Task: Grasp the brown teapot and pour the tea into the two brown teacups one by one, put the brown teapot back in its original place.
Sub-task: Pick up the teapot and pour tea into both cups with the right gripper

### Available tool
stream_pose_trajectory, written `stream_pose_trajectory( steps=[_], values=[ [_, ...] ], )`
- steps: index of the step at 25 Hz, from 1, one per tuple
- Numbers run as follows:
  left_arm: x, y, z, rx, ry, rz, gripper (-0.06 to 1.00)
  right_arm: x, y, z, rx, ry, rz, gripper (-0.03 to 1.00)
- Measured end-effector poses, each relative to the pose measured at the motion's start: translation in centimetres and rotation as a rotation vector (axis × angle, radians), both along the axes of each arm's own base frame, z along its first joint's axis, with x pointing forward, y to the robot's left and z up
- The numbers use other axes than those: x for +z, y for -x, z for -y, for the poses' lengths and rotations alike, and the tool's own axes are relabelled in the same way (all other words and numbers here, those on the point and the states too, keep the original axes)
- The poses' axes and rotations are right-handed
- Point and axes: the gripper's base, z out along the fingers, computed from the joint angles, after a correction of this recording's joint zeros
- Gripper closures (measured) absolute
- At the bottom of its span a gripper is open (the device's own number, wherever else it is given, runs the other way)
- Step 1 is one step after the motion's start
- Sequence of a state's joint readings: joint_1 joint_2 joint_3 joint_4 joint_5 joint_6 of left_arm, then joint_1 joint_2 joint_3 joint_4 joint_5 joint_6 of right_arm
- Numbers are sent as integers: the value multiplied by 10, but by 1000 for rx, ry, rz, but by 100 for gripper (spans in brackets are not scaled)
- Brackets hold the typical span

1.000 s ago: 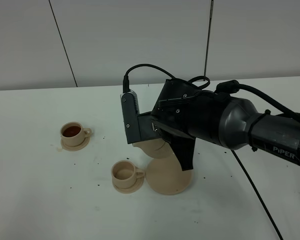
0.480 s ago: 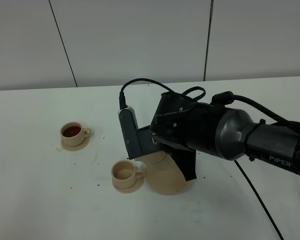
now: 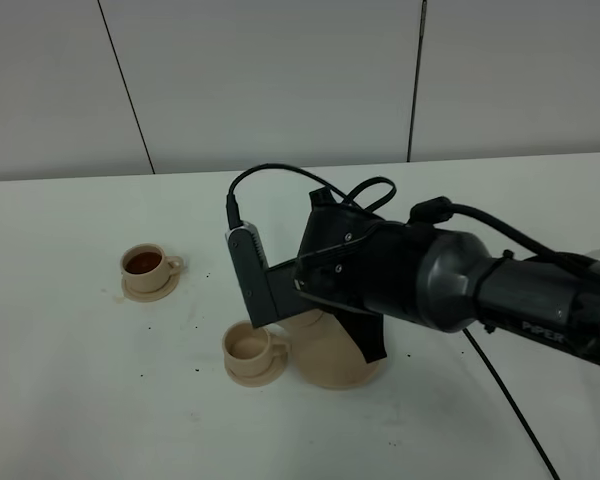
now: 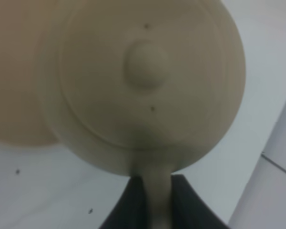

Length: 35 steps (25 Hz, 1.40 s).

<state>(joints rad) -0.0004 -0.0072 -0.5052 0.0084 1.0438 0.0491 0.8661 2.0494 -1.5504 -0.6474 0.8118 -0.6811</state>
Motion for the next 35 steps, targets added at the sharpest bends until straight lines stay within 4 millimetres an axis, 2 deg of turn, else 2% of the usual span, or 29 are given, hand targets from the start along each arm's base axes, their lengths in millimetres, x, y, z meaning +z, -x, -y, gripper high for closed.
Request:
stream_pose_trajectory(
  steps=[5, 20, 35],
  values=[
    [0, 0, 0, 0, 0, 0, 70, -8, -1, -7, 27, 21, 44, 87],
    [0, 0, 0, 0, 0, 0, 70, -5, 1, -10, 60, 58, 89, 87],
    [0, 0, 0, 0, 0, 0, 70, -3, 13, -22, 124, 104, 126, 87]
  ],
)
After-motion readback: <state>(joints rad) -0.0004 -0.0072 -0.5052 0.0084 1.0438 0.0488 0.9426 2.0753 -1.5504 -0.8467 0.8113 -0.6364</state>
